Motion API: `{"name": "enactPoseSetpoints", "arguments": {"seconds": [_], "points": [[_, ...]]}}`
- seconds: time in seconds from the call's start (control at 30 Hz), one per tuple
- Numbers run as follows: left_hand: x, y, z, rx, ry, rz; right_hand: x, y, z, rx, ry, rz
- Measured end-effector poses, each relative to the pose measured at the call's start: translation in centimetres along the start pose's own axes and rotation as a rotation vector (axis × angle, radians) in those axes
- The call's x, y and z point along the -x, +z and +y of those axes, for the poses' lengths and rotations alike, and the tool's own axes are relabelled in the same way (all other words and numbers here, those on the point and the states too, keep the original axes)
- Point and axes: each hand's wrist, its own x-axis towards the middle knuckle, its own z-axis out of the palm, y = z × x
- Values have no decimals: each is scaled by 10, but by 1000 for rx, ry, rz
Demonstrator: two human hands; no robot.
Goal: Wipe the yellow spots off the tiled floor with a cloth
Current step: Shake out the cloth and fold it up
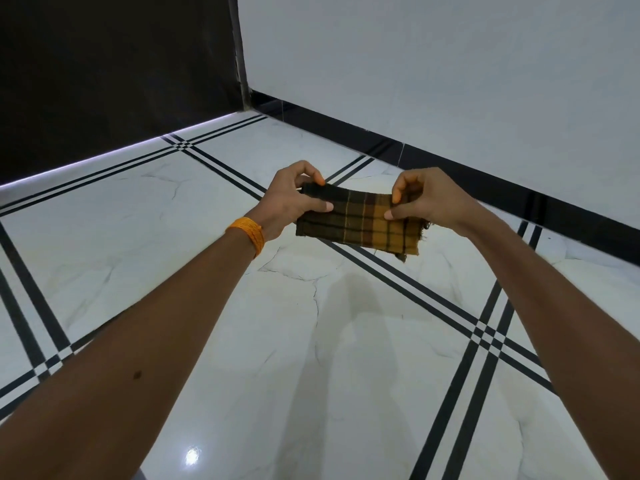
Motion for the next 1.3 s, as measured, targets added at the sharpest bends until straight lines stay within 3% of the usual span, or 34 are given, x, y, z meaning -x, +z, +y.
{"name": "enactPoseSetpoints", "arguments": {"seconds": [0.1, 0.23, 0.33, 0.43, 0.57, 0.7, 0.8, 0.87, 0.93, 1.1, 1.2, 1.3], "points": [[0, 4, 20, 14, -23, -123, 1, 5, 3, -31, 81, -158], [-1, 19, 34, -193, 38, -329, 0, 25, -2, -63, 93, -257], [0, 23, 34, -192, 36, -373, 0, 46, 2, -212, 89, -362], [-1, 14, 32, -182, -2, -402, 4, 66, 3, -338, 105, -354], [-1, 4, 24, -199, -35, -290, 9, 78, 2, -642, 188, -440], [-3, 17, -3, -183, -49, 19, 10, 86, 3, -985, 222, -403], [-5, 20, -24, 136, -363, 143, 8, 86, 1, -1136, 201, -314], [-3, 14, -37, 419, -670, 78, 5, 83, -5, -1125, 211, -257], [3, 15, -42, 617, -772, -57, -1, 81, -12, -1107, 258, -199], [3, 27, -11, 851, -583, -77, -19, 73, -36, -1102, 280, -185], [0, 24, 21, 681, -462, -32, -21, 58, -66, -1020, 283, -160], [4, 13, 58, 523, -379, 107, -21, 31, -106, -781, 216, -20]]}}
